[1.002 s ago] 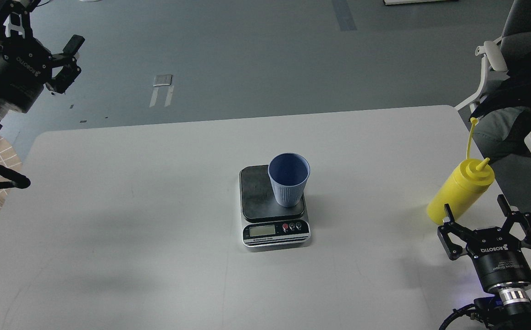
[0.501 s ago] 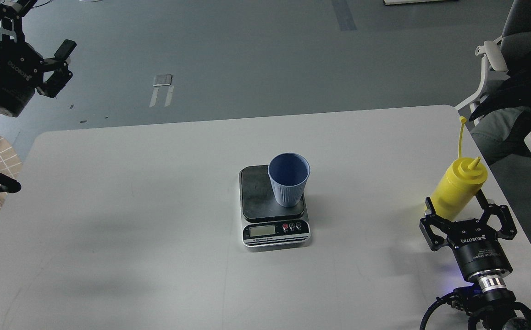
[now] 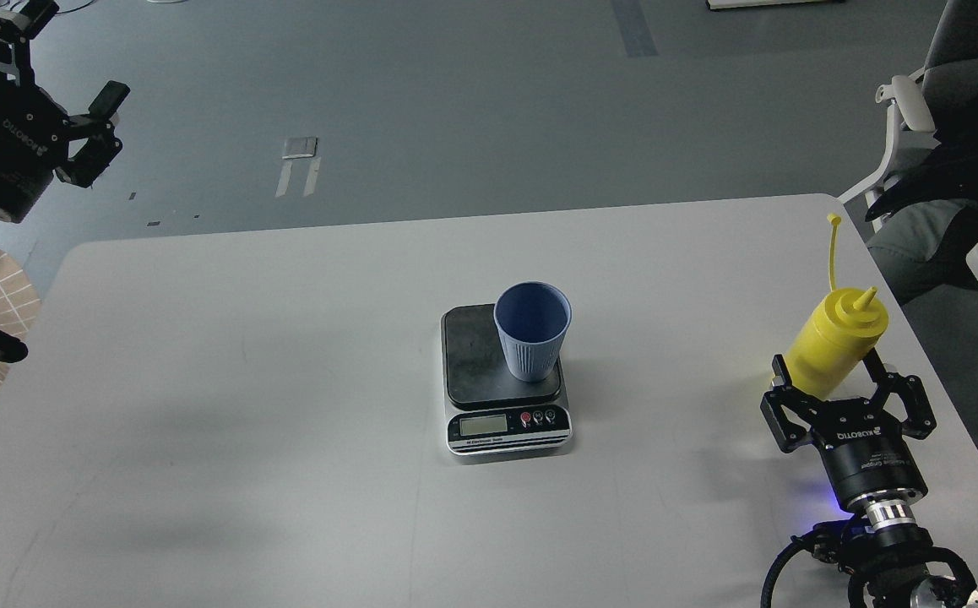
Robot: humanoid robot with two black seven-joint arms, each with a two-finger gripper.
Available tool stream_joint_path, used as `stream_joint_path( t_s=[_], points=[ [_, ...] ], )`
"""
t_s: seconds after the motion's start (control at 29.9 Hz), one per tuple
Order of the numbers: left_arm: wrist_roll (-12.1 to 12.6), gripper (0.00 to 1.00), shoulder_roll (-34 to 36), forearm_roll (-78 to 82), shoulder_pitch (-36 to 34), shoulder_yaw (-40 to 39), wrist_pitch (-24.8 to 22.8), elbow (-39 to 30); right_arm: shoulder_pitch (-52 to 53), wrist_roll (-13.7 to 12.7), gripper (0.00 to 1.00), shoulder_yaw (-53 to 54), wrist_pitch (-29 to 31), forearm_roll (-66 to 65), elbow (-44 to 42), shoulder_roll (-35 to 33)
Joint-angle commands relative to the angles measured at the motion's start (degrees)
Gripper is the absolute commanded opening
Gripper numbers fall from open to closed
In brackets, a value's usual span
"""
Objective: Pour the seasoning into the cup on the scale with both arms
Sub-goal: 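Close the right gripper around the yellow bottle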
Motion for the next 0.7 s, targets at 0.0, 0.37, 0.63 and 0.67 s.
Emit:
stream_joint_path(
  t_s=[0.0,0.37,0.63,0.67],
  points=[
    [0.0,0.98,0.13,0.16,0.03,1.53,0.0,0.0,-0.03,0.71,0.98,0.35,0.0,-0.02,-0.37,0.0],
    [0.0,0.98,0.13,0.16,0.65,1.71,0.0,-0.09,2.78,0.89,0.8,2.72,0.0,-1.25,-5.3,0.0],
    [0.0,0.98,0.57,0.16,1.26,1.71,0.0,-1.4,4.71,0.98,0.78,2.72,0.0,-2.83,-5.65,0.0],
    [0.0,0.98,1.27,0.16,1.7,1.71,0.0,-1.67,4.89,0.98,0.73,2.72,0.0,-2.92,-5.74,0.0]
  ],
)
